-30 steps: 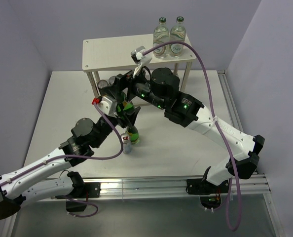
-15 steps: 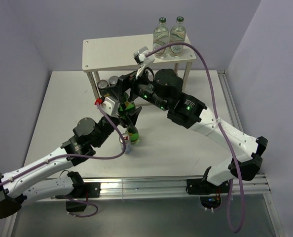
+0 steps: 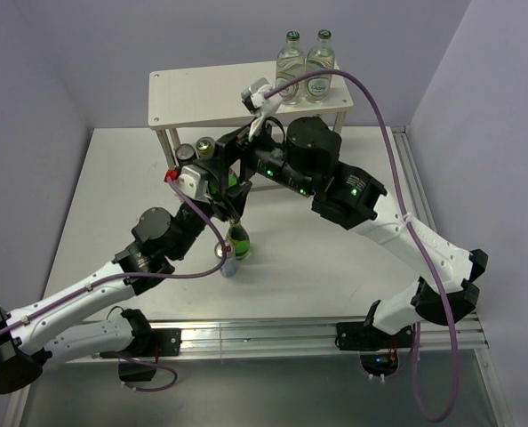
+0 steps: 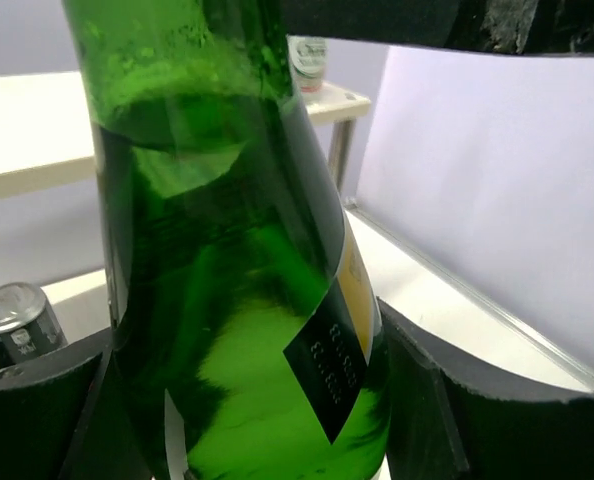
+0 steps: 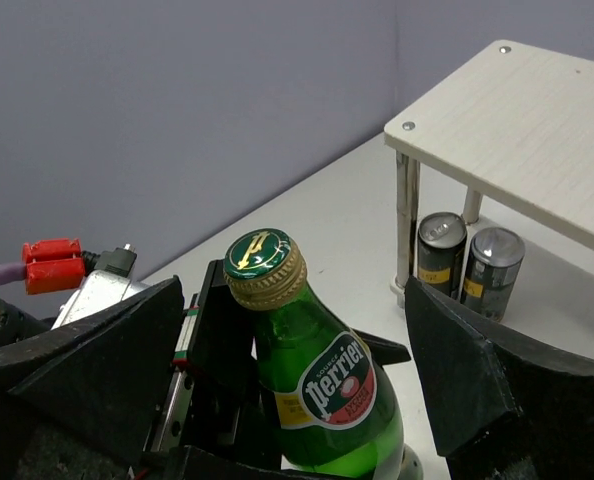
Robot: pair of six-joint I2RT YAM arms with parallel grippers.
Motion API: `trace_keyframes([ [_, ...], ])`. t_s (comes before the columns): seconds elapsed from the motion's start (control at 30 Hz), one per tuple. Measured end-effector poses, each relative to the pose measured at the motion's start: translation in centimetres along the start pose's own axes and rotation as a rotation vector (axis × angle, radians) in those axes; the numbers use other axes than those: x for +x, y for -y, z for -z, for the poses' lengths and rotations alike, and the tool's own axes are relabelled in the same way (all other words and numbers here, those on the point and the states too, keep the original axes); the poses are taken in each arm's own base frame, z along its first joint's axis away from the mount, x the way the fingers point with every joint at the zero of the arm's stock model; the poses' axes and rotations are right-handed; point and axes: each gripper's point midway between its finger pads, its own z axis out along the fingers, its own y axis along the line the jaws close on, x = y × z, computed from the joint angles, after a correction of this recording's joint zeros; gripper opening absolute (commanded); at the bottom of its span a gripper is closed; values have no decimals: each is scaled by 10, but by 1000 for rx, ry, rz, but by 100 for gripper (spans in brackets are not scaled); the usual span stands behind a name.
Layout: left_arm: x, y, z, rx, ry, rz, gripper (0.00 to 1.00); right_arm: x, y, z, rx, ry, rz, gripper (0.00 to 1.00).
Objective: Place and organize the beverage onto the shelf
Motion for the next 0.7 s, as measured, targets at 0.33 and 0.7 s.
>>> trace_keyframes([
  [0.33,-4,-12,-4,-58,-7,-4,0,-13,9,-1,55,42,49,100],
  [0.7,112,-49,10,-147,-444,-204,0,-155,9,135,147,518,13,100],
])
